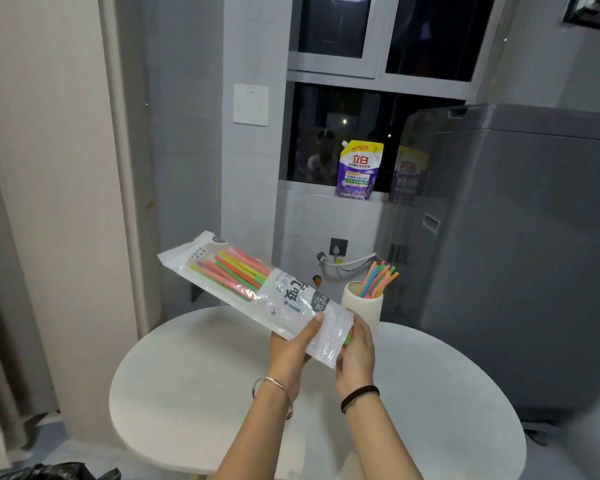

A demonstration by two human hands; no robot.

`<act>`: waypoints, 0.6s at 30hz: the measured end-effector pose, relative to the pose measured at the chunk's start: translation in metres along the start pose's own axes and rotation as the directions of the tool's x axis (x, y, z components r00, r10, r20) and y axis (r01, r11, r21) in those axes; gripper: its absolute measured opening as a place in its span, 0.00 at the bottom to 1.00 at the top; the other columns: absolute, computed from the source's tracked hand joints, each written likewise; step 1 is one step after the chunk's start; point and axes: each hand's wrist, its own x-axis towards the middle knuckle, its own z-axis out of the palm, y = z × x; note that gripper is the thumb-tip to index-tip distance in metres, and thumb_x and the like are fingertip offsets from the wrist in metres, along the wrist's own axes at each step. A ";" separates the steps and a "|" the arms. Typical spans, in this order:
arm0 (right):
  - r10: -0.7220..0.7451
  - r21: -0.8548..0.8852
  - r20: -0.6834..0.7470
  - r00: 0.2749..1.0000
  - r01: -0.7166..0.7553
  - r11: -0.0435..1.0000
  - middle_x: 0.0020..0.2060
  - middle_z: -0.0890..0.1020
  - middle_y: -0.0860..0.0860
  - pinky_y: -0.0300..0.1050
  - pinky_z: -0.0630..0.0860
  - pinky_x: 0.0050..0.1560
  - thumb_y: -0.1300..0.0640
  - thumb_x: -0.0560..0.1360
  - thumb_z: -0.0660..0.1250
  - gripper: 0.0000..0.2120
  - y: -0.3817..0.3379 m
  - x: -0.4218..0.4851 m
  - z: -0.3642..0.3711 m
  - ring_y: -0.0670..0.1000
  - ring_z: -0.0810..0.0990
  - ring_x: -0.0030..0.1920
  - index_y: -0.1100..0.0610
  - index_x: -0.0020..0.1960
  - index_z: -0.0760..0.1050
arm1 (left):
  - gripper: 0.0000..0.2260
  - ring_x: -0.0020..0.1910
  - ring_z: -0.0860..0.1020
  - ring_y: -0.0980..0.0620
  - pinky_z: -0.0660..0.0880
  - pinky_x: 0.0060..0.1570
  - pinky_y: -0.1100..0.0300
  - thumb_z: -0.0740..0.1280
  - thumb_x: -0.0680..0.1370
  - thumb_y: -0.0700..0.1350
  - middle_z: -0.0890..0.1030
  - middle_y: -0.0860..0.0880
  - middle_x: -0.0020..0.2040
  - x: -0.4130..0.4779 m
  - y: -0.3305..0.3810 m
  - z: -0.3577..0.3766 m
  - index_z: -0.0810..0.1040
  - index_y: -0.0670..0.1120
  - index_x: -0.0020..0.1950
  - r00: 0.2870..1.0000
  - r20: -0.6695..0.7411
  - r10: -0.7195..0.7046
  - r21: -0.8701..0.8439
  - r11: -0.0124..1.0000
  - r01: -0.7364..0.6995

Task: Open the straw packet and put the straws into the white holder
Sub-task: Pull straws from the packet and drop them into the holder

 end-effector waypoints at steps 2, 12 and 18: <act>-0.107 -0.164 -0.027 0.994 0.101 0.981 0.44 0.79 0.50 0.42 0.74 0.39 0.57 0.80 0.56 0.06 0.002 0.000 0.000 0.48 0.78 0.43 0.54 0.54 0.71 | 0.20 0.62 0.79 0.44 0.78 0.55 0.51 0.71 0.74 0.41 0.82 0.42 0.61 0.000 0.001 -0.001 0.76 0.42 0.66 0.999 -0.002 -0.042 -0.094 0.995 0.042; -0.240 -0.517 0.272 0.932 0.352 0.781 0.35 0.79 0.55 0.42 0.75 0.40 0.59 0.76 0.65 0.05 -0.005 0.000 -0.010 0.51 0.78 0.38 0.59 0.42 0.73 | 0.22 0.54 0.78 0.44 0.77 0.43 0.55 0.69 0.76 0.47 0.80 0.42 0.60 -0.001 0.007 -0.003 0.74 0.42 0.69 0.981 -0.098 -0.165 -0.322 0.938 0.126; -0.329 -0.426 0.233 0.915 0.400 0.812 0.26 0.73 0.48 0.34 0.65 0.30 0.58 0.74 0.68 0.09 -0.025 0.005 -0.016 0.43 0.68 0.26 0.59 0.36 0.74 | 0.09 0.31 0.84 0.52 0.82 0.32 0.55 0.64 0.80 0.47 0.86 0.47 0.39 0.008 0.013 -0.020 0.78 0.44 0.56 0.992 -0.074 -0.107 -0.392 0.917 0.070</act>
